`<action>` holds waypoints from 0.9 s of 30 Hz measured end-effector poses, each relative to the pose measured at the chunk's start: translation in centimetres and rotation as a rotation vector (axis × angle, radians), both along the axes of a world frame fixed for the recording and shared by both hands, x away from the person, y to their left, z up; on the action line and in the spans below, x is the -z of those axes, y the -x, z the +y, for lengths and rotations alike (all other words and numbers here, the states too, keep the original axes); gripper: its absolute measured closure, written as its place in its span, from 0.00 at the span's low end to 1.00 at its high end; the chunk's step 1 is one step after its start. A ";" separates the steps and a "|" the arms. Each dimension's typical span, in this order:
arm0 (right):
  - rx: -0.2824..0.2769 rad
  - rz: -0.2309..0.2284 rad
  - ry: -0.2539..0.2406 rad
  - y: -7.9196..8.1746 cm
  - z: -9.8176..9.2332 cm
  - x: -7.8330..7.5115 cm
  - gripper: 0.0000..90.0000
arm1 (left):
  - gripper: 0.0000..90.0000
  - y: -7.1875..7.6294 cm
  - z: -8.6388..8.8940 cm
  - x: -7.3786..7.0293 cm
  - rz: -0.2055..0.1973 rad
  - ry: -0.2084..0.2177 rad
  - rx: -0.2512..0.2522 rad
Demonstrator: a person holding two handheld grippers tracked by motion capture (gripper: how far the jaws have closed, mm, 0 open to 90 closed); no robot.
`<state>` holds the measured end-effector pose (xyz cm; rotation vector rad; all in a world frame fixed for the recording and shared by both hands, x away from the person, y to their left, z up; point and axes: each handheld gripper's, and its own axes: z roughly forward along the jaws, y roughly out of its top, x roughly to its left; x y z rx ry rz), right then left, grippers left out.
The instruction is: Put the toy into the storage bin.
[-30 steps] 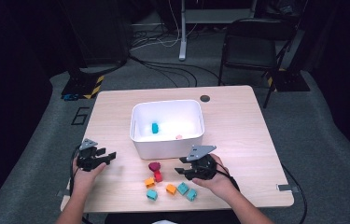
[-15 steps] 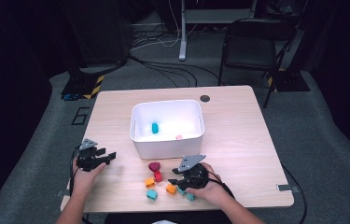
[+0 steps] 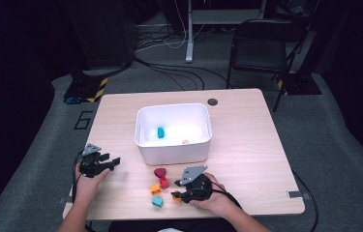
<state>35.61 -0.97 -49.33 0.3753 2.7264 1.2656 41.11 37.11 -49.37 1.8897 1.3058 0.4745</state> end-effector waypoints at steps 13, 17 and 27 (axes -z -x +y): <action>-0.006 0.044 0.067 -0.2 0.4 1.0 0.68 | 0.46 0.0 0.0 0.0 0.004 0.000 0.000; -0.013 0.045 0.075 -0.4 0.5 1.1 0.73 | 0.46 0.0 0.0 0.0 0.004 0.001 0.000; -0.010 0.037 0.056 -0.5 0.4 0.8 0.74 | 0.46 -0.1 0.0 0.1 0.006 -0.002 0.002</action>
